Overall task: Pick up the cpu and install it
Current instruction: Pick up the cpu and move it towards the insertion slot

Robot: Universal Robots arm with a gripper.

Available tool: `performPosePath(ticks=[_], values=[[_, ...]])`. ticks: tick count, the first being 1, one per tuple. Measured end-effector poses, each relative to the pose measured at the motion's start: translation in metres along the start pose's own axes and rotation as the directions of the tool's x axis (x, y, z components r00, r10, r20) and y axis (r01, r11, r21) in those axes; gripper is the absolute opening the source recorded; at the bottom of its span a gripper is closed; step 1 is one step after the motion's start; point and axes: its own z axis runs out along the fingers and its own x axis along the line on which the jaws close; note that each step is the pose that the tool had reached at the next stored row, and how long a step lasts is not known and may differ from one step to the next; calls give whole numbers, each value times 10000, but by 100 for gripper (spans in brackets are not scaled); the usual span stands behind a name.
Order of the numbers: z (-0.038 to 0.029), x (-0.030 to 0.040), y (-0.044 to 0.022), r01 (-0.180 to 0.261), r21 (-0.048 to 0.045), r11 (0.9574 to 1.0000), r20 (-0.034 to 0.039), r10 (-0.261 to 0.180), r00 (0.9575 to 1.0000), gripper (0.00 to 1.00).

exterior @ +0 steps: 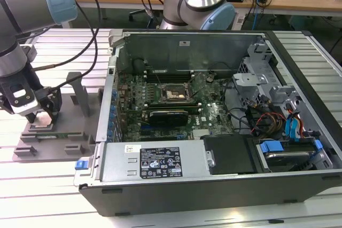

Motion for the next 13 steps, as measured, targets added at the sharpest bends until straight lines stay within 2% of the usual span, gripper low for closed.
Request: performPosePath(ticks=[2, 3, 13], values=[[-1, 1, 0, -1, 0, 10000, -2, 1, 10000, 60], [0, 0, 0, 0, 0, 10000, -1, 0, 10000, 55], [1, 0, 0, 0, -1, 10000, 0, 0, 10000, 55]])
